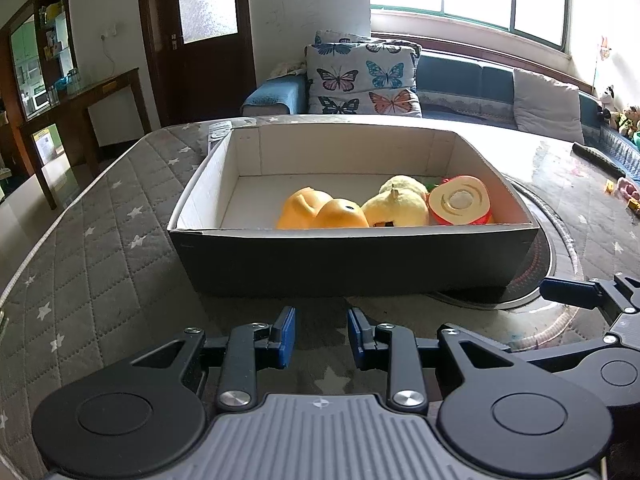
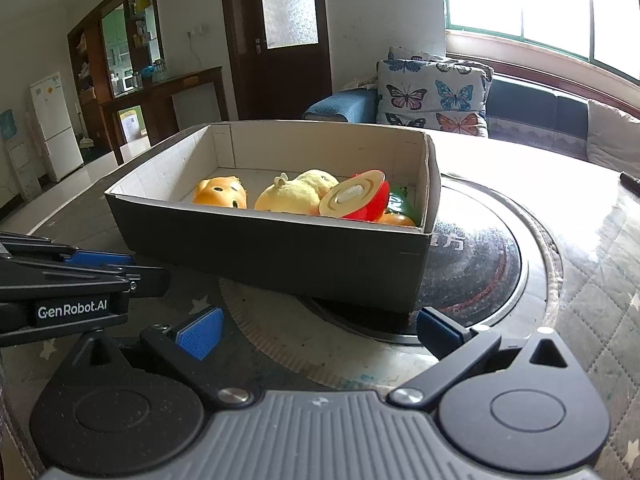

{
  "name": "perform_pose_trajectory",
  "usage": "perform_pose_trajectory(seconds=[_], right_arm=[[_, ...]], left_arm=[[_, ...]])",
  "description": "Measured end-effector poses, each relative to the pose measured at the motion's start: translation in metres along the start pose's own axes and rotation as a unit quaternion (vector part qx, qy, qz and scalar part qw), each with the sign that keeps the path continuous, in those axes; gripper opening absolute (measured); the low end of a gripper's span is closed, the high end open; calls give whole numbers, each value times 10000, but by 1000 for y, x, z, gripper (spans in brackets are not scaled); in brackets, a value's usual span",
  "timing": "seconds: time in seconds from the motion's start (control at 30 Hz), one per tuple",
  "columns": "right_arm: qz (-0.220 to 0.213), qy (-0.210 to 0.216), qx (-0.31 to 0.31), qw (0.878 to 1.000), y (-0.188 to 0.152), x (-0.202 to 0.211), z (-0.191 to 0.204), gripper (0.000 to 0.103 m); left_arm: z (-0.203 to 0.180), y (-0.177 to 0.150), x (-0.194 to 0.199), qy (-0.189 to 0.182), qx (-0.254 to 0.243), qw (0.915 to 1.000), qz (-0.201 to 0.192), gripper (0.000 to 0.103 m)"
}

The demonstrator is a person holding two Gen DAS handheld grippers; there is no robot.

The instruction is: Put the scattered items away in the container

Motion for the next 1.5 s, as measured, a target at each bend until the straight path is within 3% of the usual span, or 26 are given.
perform_pose_trajectory(seconds=[1.5], right_arm=[[91, -96, 68, 9999, 12, -12, 1, 103]], left_arm=[[11, 20, -17, -38, 186, 9998, -18, 31]])
Point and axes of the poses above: each gripper's, at about its wrist camera, not at the fingertips, and x roughly against the way its jaws point, z to its left, y to its top, the point moved 6 cm from there along -x, roughly the way its jaws point, and after that the axes turned 7 degrees about -y, right-handed, at the moved point
